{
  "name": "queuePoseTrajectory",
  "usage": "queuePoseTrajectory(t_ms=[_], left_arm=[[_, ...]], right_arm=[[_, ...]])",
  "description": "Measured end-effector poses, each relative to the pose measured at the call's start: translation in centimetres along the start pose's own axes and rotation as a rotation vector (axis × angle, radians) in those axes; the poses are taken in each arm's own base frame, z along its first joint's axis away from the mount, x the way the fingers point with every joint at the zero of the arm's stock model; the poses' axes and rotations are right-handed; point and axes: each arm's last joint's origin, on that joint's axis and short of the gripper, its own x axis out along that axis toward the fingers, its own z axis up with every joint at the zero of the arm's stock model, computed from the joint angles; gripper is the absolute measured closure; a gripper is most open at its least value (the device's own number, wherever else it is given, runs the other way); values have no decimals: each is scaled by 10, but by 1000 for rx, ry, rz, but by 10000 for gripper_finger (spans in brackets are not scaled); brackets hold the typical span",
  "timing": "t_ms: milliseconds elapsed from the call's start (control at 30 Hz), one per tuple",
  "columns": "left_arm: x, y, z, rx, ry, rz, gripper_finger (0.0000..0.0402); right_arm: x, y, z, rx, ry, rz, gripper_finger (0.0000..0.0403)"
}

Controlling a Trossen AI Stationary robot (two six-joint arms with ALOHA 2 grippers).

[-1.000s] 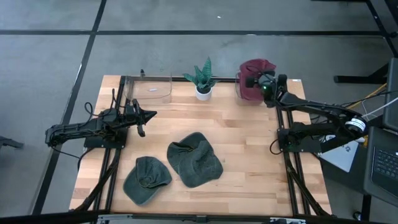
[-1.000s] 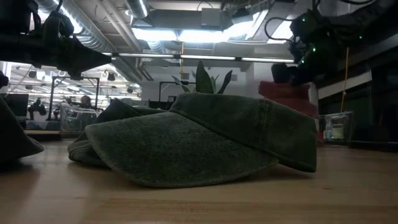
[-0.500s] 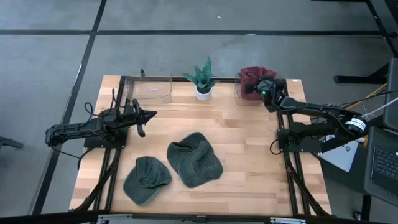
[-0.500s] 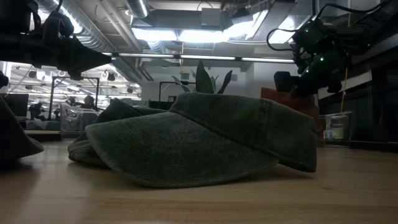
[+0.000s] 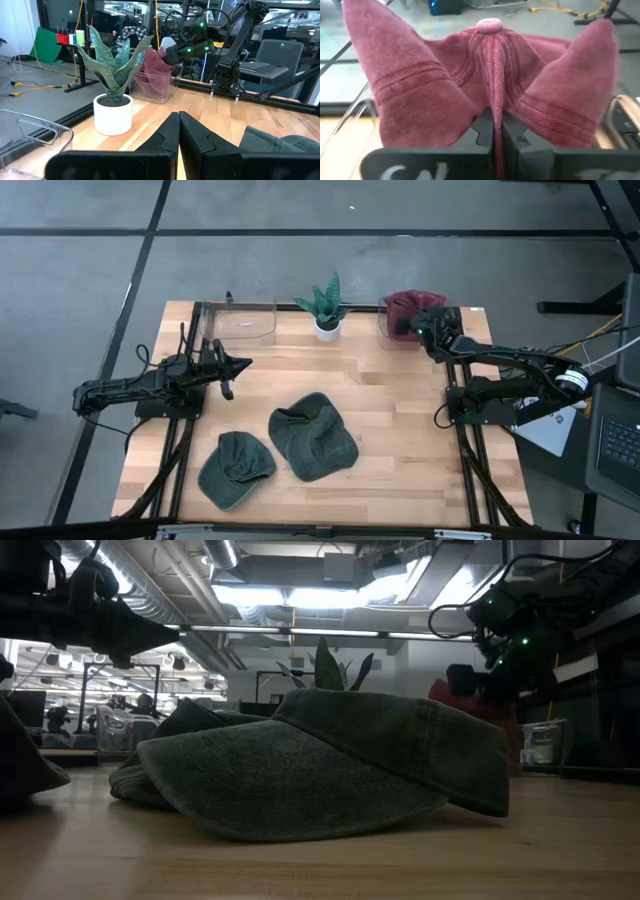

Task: Pick & Place hat
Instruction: Put the red cap into the right transparent bin

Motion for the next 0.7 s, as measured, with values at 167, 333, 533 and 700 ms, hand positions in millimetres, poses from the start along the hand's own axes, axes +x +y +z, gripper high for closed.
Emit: queuePoseTrajectory(t_ms=[167,333,533,700], left_arm=[[0,0,0,0,0,0,398],[0,0,0,0,0,0,398],[0,0,0,0,0,0,398],[0,0,0,0,0,0,398]], right_arm=[[1,0,-5,-10,53,30,393],[1,1,-5,-39,57,34,393],[1,3,-2,-38,70,77,386],[1,8,9,-60,74,134,343]])
